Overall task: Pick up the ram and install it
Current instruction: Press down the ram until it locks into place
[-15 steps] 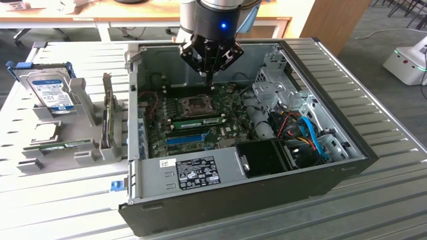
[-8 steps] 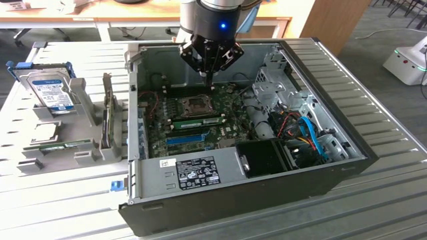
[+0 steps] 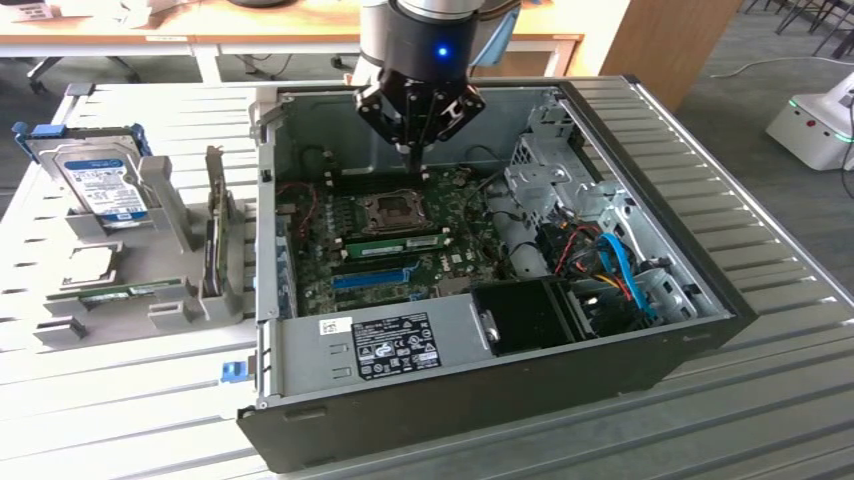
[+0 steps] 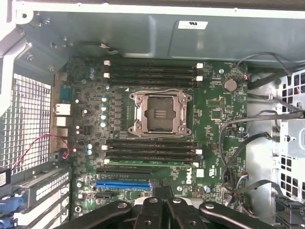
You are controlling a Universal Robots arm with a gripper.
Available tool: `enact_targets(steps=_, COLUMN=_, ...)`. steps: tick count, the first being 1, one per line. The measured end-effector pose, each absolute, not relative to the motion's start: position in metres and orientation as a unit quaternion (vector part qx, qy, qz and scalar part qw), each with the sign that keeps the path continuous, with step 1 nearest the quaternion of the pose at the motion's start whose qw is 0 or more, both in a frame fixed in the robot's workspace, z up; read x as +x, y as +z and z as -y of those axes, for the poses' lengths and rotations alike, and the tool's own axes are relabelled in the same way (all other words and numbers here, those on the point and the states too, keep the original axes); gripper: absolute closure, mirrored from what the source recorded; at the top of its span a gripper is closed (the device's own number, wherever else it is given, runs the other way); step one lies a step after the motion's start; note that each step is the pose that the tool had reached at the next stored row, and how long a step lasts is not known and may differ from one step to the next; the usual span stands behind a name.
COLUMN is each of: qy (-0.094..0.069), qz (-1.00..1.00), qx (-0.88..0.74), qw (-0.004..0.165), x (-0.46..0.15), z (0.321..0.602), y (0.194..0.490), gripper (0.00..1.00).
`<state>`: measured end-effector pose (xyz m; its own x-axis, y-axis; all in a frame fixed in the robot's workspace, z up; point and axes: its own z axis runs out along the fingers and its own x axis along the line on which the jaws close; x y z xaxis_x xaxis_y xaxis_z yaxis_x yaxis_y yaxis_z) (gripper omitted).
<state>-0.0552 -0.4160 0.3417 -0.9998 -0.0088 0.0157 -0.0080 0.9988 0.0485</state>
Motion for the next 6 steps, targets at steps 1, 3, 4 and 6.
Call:
enact_targets(steps=1, qy=-0.024, qz=1.000, qx=0.004, qw=0.008, x=-0.0554, z=0.4160, y=0.3417, gripper=0.89)
enact_targets(steps=3, qy=-0.024, qz=1.000, qx=0.004, qw=0.008, x=-0.0555, z=0.4160, y=0.3417, gripper=0.89)
enact_targets(steps=4, qy=-0.024, qz=1.000, qx=0.004, qw=0.008, x=-0.0555, z=0.4160, y=0.3417, gripper=0.89)
enact_targets(steps=6, qy=-0.024, qz=1.000, qx=0.004, qw=0.008, x=-0.0555, z=0.4160, y=0.3417, gripper=0.89)
